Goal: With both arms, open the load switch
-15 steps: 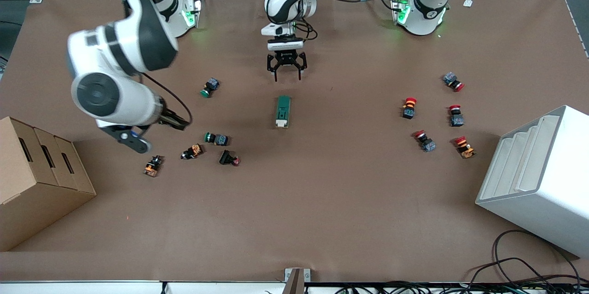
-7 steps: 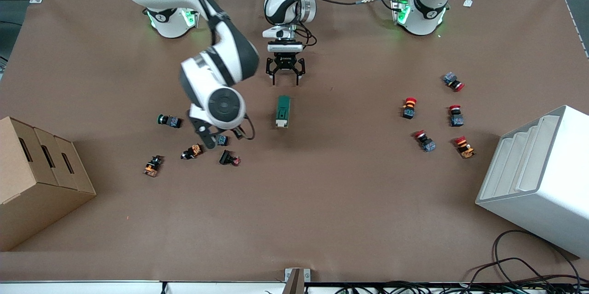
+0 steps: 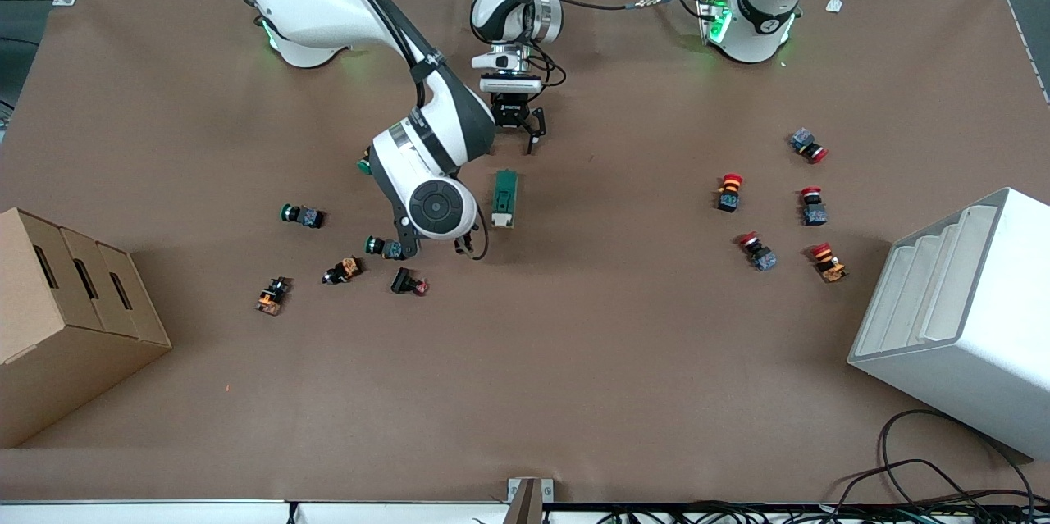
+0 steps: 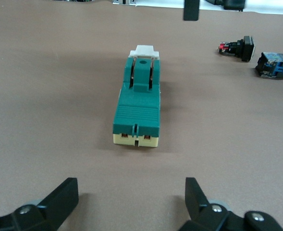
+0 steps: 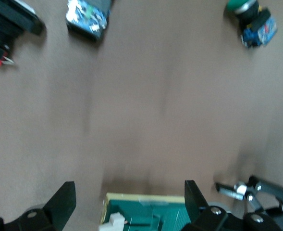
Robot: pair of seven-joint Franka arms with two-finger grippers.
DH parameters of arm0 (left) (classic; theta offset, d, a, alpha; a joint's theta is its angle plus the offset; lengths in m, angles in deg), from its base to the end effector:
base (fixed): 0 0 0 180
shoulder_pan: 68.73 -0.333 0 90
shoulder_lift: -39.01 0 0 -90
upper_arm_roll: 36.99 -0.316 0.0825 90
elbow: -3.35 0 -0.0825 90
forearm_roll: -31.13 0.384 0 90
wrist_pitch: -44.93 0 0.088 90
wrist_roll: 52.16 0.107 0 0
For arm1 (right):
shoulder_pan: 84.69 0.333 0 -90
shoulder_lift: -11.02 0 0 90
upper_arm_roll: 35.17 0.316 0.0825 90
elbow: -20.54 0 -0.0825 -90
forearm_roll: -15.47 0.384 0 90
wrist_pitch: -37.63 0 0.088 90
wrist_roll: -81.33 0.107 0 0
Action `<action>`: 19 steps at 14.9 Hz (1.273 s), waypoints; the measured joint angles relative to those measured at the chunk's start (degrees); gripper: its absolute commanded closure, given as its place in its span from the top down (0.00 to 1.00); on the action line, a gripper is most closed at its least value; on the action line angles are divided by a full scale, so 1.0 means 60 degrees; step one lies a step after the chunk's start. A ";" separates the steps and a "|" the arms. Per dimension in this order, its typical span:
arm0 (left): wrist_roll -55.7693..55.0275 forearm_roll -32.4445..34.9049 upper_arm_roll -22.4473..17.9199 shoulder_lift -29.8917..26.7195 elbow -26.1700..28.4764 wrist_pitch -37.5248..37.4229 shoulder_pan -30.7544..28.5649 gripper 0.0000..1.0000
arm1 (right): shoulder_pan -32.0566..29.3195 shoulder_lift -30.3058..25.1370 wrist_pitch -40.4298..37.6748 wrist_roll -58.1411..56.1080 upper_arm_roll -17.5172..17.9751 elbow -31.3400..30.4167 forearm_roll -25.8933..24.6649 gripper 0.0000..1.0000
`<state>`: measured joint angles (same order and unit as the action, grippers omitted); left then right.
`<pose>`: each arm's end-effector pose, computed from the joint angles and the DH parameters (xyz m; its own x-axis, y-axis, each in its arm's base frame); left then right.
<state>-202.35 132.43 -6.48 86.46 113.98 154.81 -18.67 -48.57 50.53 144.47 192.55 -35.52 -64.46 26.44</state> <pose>0.1604 -0.5630 0.0891 0.5551 0.0466 0.8305 -0.0228 -0.9972 0.0712 0.5428 0.4099 0.2472 0.1642 -0.9859 -0.0313 -0.9250 -0.1650 0.3422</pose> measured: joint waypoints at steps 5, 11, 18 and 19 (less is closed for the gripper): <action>0.0153 0.0017 -0.0305 0.0064 -0.0069 -0.0137 0.0314 0.99 | 0.0511 0.0453 0.1087 0.1410 0.0006 0.0015 0.0096 1.00; 0.0514 0.0018 -0.0504 0.0159 -0.0243 -0.0262 0.0536 0.99 | 0.0725 0.0910 0.1436 0.1787 0.0006 0.0192 0.0276 1.00; 0.0620 0.0018 -0.0523 0.0243 -0.0336 -0.0472 0.0624 0.99 | 0.0741 0.0948 0.0088 0.1806 0.0252 0.0741 0.0618 1.00; 0.0620 0.0018 -0.0526 0.0258 -0.0346 -0.0529 0.0643 0.99 | 0.0741 0.0949 -0.0192 0.1808 0.0308 0.0865 0.0638 1.00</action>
<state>-198.63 132.54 -9.64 88.01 111.91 151.63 -14.81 -44.12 56.22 143.32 203.40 -33.67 -59.27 30.27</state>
